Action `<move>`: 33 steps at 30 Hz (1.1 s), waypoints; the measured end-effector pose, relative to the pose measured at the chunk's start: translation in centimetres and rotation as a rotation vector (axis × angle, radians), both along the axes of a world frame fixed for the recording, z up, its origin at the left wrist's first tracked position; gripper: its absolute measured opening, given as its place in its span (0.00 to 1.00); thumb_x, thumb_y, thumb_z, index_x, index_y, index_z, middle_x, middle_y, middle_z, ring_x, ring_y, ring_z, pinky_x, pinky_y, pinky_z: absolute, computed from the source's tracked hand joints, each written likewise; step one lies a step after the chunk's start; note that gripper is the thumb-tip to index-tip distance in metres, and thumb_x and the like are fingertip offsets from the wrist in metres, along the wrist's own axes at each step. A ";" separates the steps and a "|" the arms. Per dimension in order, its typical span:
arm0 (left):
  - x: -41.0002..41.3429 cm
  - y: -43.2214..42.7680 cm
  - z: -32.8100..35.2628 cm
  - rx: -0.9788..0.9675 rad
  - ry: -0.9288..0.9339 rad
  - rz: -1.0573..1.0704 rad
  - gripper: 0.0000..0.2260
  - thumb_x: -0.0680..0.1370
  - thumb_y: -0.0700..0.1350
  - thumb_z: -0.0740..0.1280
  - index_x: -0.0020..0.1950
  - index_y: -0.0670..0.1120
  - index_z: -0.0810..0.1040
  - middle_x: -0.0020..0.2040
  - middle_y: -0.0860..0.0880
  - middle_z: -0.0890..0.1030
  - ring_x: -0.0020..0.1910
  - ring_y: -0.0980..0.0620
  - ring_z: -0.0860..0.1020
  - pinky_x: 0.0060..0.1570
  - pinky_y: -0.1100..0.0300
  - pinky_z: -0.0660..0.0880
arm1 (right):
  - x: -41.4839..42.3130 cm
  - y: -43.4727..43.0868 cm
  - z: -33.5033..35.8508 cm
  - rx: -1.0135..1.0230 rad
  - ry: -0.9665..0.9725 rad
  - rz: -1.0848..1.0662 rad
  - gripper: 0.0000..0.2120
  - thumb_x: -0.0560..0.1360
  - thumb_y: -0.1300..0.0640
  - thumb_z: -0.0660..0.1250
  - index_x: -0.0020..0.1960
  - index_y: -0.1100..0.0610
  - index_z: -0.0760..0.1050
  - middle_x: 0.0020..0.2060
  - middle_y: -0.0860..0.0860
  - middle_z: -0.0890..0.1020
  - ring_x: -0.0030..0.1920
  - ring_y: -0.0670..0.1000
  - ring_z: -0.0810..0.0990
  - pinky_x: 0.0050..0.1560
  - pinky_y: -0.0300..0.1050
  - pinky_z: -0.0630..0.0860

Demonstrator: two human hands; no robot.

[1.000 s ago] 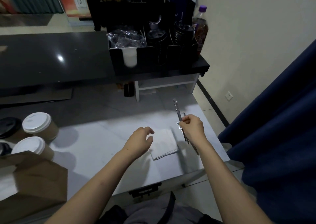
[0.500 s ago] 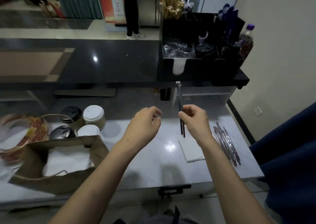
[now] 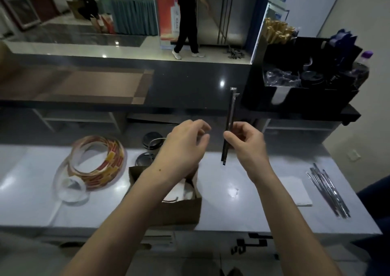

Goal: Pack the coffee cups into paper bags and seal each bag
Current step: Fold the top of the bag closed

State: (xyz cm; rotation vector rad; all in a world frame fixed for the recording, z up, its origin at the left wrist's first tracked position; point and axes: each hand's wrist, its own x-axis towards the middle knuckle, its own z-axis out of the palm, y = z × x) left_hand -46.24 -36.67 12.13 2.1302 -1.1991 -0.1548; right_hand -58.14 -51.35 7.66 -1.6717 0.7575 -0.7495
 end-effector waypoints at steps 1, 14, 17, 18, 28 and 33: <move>0.7 1.4 0.0 0.002 0.006 0.004 0.11 0.85 0.48 0.63 0.65 0.53 0.79 0.56 0.56 0.79 0.52 0.59 0.77 0.50 0.66 0.72 | 0.7 1.3 0.0 -0.002 0.004 0.004 0.05 0.79 0.55 0.73 0.55 0.51 0.82 0.46 0.49 0.85 0.49 0.47 0.84 0.49 0.39 0.81; 6.8 12.6 -3.4 0.114 0.005 -0.017 0.10 0.83 0.46 0.66 0.64 0.51 0.80 0.55 0.53 0.80 0.53 0.56 0.79 0.56 0.58 0.79 | 4.5 11.8 -2.2 0.061 0.058 0.050 0.02 0.80 0.58 0.72 0.51 0.53 0.79 0.44 0.55 0.85 0.49 0.58 0.85 0.54 0.54 0.85; 7.9 13.7 -5.7 0.172 -0.004 -0.009 0.11 0.82 0.45 0.68 0.64 0.50 0.80 0.57 0.52 0.80 0.57 0.53 0.78 0.59 0.56 0.77 | 5.1 12.1 -2.9 0.076 0.116 0.128 0.06 0.79 0.58 0.73 0.47 0.48 0.79 0.43 0.53 0.86 0.49 0.58 0.86 0.55 0.59 0.84; 8.1 13.9 -6.6 0.203 -0.023 -0.009 0.11 0.82 0.46 0.68 0.64 0.51 0.80 0.58 0.53 0.80 0.59 0.51 0.76 0.59 0.57 0.75 | 5.4 12.0 -3.1 0.070 0.135 0.159 0.07 0.79 0.58 0.73 0.46 0.47 0.79 0.43 0.53 0.86 0.49 0.58 0.86 0.56 0.60 0.84; 9.1 15.5 -11.5 0.394 0.036 0.057 0.42 0.73 0.54 0.77 0.81 0.52 0.58 0.78 0.52 0.66 0.75 0.46 0.59 0.73 0.50 0.63 | 8.1 11.8 -5.8 -0.284 0.564 0.448 0.10 0.79 0.60 0.70 0.49 0.45 0.77 0.42 0.45 0.82 0.43 0.44 0.81 0.47 0.45 0.81; 9.3 15.5 -12.0 0.407 0.144 0.025 0.55 0.71 0.55 0.80 0.84 0.51 0.45 0.82 0.52 0.59 0.80 0.48 0.51 0.78 0.47 0.56 | 8.4 11.4 -6.5 -0.485 0.820 0.491 0.10 0.76 0.60 0.67 0.49 0.44 0.75 0.45 0.45 0.81 0.45 0.48 0.80 0.43 0.49 0.79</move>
